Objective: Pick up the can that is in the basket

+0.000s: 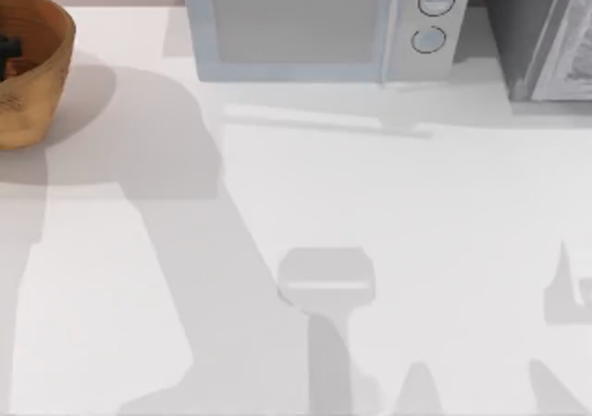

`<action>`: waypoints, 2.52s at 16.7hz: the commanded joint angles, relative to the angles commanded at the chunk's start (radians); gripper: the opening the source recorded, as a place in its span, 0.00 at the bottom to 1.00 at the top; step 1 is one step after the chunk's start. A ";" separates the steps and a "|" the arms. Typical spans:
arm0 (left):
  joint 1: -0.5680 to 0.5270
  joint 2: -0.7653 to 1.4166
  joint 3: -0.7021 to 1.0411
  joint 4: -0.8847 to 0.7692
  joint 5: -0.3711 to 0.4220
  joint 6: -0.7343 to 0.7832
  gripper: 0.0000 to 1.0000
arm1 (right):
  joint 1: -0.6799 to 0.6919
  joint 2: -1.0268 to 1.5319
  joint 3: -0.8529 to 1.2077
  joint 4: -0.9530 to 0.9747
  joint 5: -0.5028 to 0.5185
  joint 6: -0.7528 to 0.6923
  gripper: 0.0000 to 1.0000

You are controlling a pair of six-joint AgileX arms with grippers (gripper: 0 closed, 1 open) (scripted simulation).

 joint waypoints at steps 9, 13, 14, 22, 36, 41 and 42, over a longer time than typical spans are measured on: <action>0.000 0.000 0.000 0.000 0.000 0.000 0.00 | 0.000 0.000 0.000 0.000 0.000 0.000 1.00; 0.000 0.000 0.000 0.000 0.000 0.000 0.00 | 0.000 0.000 0.000 0.000 0.000 0.000 1.00; 0.003 -0.045 -0.007 -0.005 -0.001 -0.002 0.00 | 0.000 0.000 0.000 0.000 0.000 0.000 1.00; -0.065 -0.334 -0.268 0.139 -0.058 -0.036 0.00 | 0.000 0.000 0.000 0.000 0.000 0.000 1.00; -0.204 -1.937 -1.671 0.787 -0.174 -0.162 0.00 | 0.000 0.000 0.000 0.000 0.000 0.000 1.00; -0.211 -2.377 -2.089 1.010 -0.175 -0.201 0.00 | 0.000 0.000 0.000 0.000 0.000 0.000 1.00; -0.211 -2.436 -2.148 1.041 -0.174 -0.207 0.00 | 0.000 0.000 0.000 0.000 0.000 0.000 1.00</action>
